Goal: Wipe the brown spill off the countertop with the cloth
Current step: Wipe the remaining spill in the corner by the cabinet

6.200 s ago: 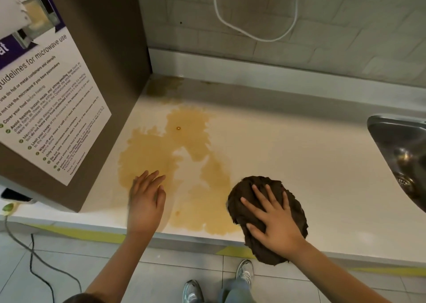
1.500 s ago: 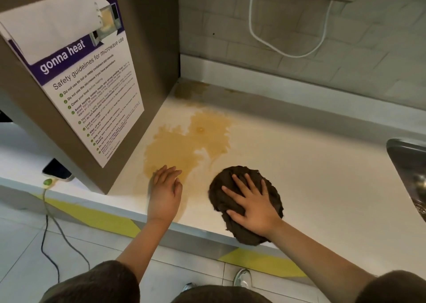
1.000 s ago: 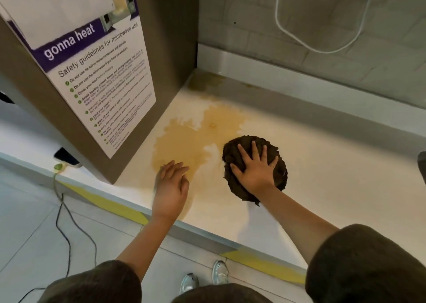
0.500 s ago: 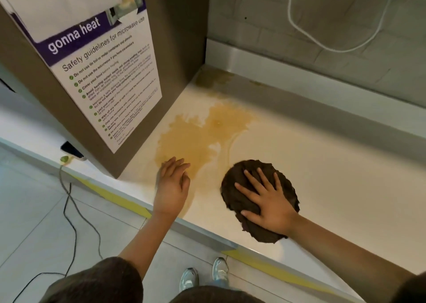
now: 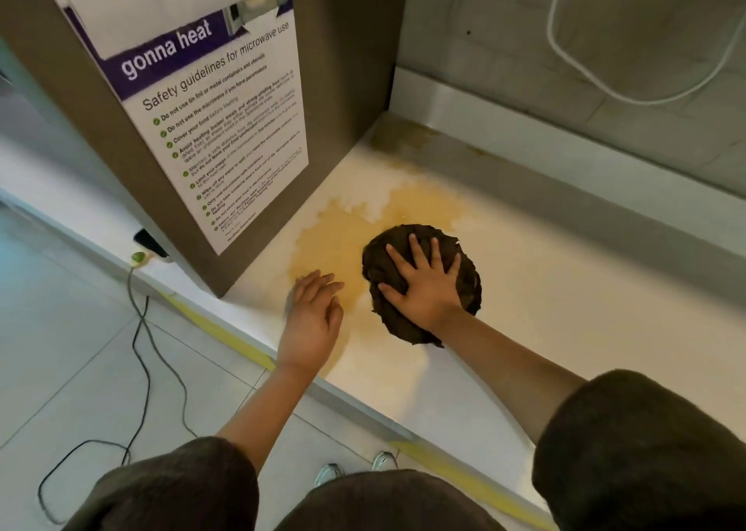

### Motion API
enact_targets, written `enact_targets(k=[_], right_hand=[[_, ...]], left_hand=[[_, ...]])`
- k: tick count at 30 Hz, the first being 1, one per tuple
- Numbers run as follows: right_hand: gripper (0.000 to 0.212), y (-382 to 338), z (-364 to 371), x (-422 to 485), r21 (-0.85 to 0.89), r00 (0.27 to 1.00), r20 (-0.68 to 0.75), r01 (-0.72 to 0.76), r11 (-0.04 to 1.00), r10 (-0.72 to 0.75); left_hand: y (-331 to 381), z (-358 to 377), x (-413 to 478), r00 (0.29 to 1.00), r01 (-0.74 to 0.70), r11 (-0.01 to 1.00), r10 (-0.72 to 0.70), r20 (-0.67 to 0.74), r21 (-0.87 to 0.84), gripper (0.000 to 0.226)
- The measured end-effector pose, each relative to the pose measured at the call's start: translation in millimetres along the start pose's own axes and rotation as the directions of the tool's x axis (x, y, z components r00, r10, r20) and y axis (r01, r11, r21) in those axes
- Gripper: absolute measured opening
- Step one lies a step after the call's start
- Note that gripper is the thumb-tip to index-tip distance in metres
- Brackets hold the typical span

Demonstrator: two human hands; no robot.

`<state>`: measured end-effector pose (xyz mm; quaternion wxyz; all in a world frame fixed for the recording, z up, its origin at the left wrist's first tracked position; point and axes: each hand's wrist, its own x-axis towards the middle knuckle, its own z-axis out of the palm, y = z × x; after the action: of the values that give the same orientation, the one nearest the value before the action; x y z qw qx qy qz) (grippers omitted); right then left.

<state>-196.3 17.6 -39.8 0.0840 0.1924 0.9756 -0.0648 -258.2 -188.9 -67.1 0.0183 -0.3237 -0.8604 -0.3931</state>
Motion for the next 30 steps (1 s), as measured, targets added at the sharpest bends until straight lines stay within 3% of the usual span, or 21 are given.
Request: enact_targets(k=[3, 9, 13, 19, 24, 30], right_hand=[[0.069, -2.5, 0.4, -1.2, -0.011, 0.998, -0.005, 0.06, 0.998, -0.06], [0.064, 59.8, 10.1, -45.8, -0.055, 0.934, -0.029, 0.354, 0.934, -0.355], [0.063, 71.9, 4.7, -38.9, -0.055, 0.956, -0.024, 0.291, 0.955, -0.292], [0.069, 23.7, 0.4, -2.6, -0.053, 0.992, -0.013, 0.123, 0.991, -0.124], [0.066, -6.5, -0.9, 18.8, -0.042, 0.982, -0.007, 0.19, 0.981, -0.19], [0.064, 15.1, 3.3, 4.0, -0.042, 0.947, -0.023, 0.32, 0.947, -0.321]], left_hand=[[1.1, -1.4, -0.1, 1.0, -0.002, 1.0, 0.002, 0.007, 0.003, 0.037], [0.4, -1.7, 0.0, 1.0, 0.008, 1.0, -0.008, 0.008, 0.006, 0.038], [0.1, -0.2, 0.3, 1.0, 0.011, 1.0, -0.011, -0.012, -0.014, 0.038], [5.2, -0.6, 0.7, 1.0, 0.014, 1.0, -0.013, -0.014, 0.008, 0.038], [5.9, -0.6, -0.1, 0.999, 0.012, 1.0, -0.011, -0.033, 0.026, 0.036], [9.2, -3.9, -1.1, 0.999, 0.021, 1.0, -0.021, -0.032, 0.016, 0.037]])
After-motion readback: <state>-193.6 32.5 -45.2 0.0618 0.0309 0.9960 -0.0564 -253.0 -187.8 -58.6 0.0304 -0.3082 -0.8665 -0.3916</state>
